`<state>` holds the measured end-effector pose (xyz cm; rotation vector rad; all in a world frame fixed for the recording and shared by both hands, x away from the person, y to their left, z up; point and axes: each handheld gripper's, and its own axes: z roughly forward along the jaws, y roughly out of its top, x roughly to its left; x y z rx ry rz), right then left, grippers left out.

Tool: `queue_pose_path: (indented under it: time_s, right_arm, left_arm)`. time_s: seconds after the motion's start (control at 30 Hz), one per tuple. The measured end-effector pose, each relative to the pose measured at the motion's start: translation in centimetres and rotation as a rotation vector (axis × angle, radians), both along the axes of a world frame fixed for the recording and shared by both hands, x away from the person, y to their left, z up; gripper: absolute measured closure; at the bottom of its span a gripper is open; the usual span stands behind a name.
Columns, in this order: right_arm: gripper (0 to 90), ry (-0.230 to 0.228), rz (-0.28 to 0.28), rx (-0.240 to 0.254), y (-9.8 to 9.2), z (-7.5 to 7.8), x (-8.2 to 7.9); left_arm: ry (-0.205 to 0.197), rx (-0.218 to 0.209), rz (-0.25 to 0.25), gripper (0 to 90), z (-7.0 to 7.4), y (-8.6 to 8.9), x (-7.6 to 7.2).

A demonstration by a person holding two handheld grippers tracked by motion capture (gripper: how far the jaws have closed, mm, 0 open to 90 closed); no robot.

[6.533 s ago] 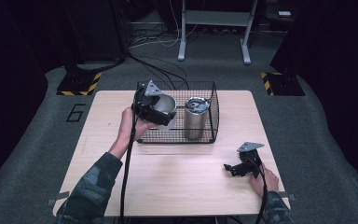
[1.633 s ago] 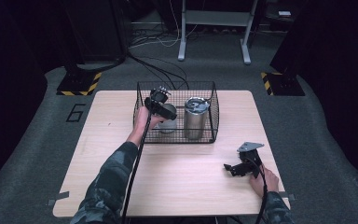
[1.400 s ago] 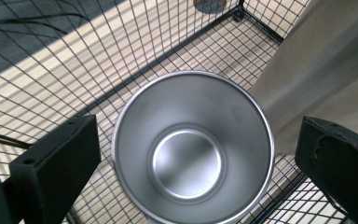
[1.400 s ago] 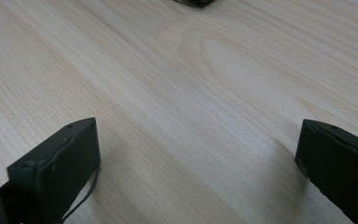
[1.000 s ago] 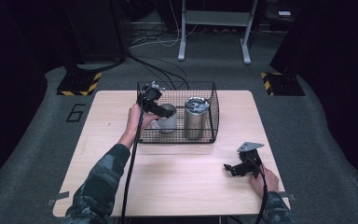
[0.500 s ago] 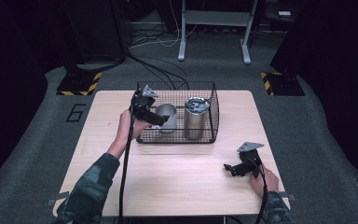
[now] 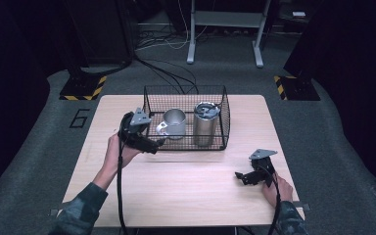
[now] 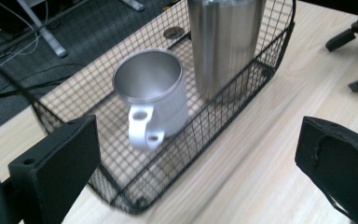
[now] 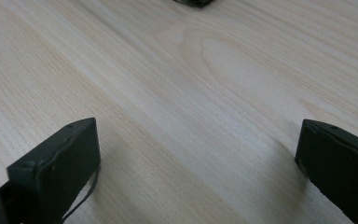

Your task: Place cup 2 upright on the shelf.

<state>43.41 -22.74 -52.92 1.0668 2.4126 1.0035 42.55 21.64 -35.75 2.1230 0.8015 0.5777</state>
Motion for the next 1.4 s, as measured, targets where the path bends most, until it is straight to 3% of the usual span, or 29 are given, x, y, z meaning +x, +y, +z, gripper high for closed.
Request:
queue_pose_path:
  time_s: [0.17, 0.33, 0.53, 0.7, 0.77, 0.9, 0.97, 1.1, 1.27, 1.4]
  right_arm:
    - [0.0, -0.001, -0.008, 0.005, 0.1, 0.0, 0.0]
    - [0.0, 0.000, -0.005, 0.002, 0.0, 0.0, 0.0]
    - [0.0, 0.000, -0.003, 0.002, 0.0, 0.0, 0.0]
    - [0.0, 0.000, -0.010, 0.006, 0.1, 0.0, 0.0]
    - [0.0, 0.000, -0.004, 0.002, 0.0, 0.0, 0.0]
    - [0.0, 0.000, -0.003, 0.001, 0.0, 0.0, 0.0]
    - [0.0, 0.000, -0.004, 0.002, 0.0, 0.0, 0.0]
    - [0.0, 0.000, -0.003, 0.001, 0.0, 0.0, 0.0]
    - [0.0, 0.000, -0.004, 0.002, 0.0, 0.0, 0.0]
    - [0.0, 0.000, -0.005, 0.002, 0.0, 0.0, 0.0]
  left_arm:
    - [-0.005, 0.006, 0.030, 0.0, -1.6, 2.6, -2.2]
    - [0.030, 0.023, 0.074, 0.0, -3.9, 5.5, -4.1]
    - [0.071, -0.002, 0.134, 0.0, -7.4, 8.6, -6.5]
    - [0.144, 0.001, 0.191, 0.0, -10.9, 10.8, -7.4]
    - [0.186, -0.033, 0.232, 0.0, -12.4, 11.6, -7.6]
    - [0.234, -0.043, 0.288, 0.0, -14.8, 12.8, -7.4]
    - [0.231, -0.052, 0.323, 0.0, -15.8, 13.0, -7.3]
    - [0.239, -0.073, 0.343, 0.0, -16.9, 13.0, -7.1]
    - [0.177, -0.050, 0.368, 0.0, -17.5, 12.2, -7.1]
    - [0.182, -0.034, 0.365, 0.0, -17.4, 12.2, -7.0]
